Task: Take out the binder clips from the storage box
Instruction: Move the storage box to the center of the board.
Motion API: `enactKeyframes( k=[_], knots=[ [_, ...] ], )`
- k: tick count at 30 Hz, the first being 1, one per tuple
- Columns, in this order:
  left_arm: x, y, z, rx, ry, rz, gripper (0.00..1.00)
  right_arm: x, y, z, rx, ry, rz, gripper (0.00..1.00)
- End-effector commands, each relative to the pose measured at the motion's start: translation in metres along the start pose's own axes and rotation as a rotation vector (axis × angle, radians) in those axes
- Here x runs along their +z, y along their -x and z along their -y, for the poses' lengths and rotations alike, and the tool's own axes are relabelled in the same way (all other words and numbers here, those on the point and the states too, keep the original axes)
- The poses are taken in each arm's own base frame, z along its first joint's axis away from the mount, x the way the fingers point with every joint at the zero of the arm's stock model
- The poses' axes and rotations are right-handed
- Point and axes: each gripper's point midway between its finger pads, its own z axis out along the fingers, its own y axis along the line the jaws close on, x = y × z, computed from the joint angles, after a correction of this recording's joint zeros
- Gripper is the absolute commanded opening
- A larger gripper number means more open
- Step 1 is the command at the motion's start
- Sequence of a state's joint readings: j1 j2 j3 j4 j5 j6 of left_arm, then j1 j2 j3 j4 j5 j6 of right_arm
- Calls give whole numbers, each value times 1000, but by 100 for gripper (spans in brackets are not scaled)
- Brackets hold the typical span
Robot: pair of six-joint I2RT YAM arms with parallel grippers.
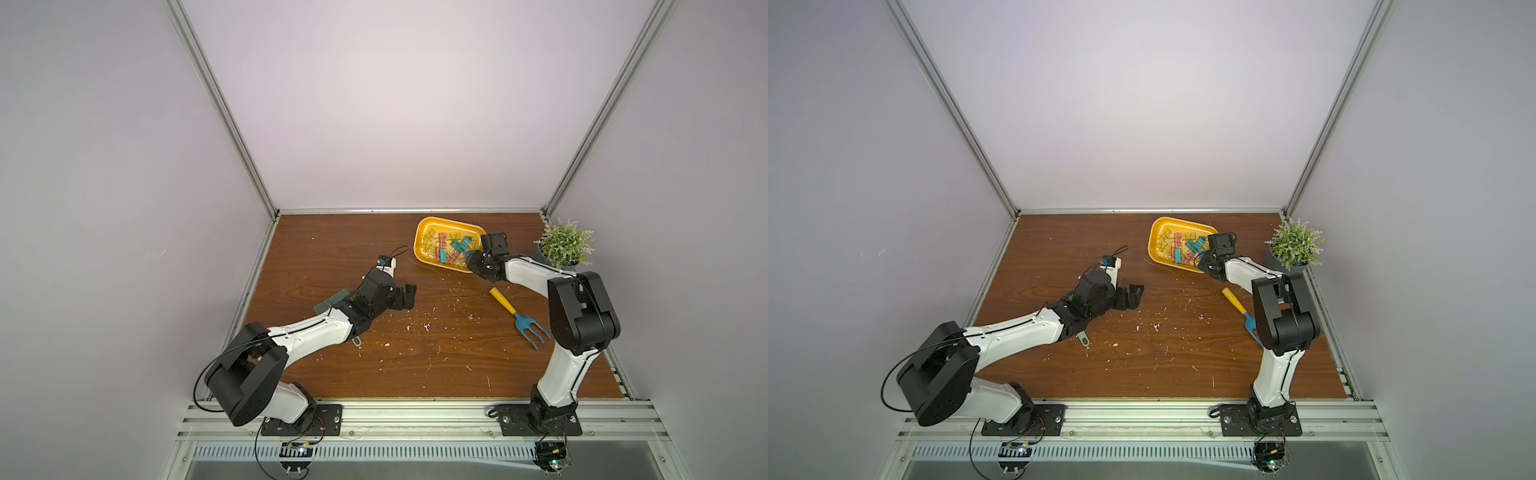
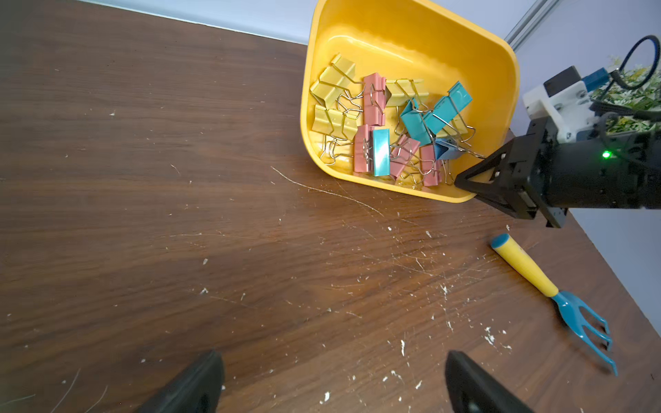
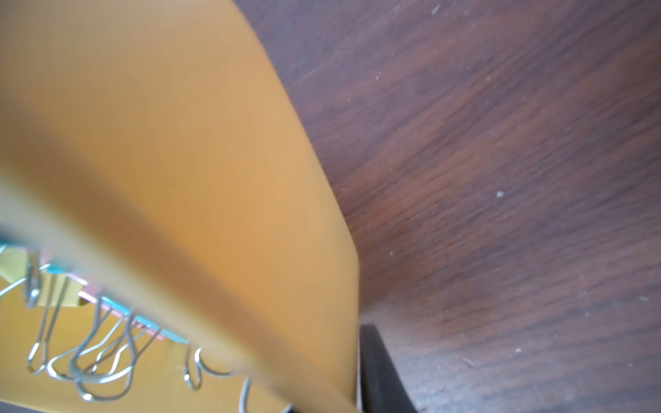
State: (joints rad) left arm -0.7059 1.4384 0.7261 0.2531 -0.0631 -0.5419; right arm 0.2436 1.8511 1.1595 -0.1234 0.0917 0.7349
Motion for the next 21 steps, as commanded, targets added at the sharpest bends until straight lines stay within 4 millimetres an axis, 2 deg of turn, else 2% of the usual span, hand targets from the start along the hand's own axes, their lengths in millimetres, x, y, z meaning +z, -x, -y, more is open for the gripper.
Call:
enactKeyframes(
  k=[1, 4, 10, 16, 21],
  knots=[
    [0, -6, -9, 3, 35, -16, 99, -23, 13, -26, -44, 85, 0, 10],
    [-2, -4, -13, -10, 44, -16, 100, -31, 10, -35, -63, 133, -32, 4],
    [-11, 5, -31, -65, 69, -3, 100, -49, -8, -53, -117, 243, -142, 0],
    [-25, 18, -51, -103, 97, 42, 100, -70, -39, -63, -170, 354, -284, 0],
    [-35, 22, -48, -125, 60, 58, 100, -86, -70, -59, -213, 366, -349, 0]
  ],
)
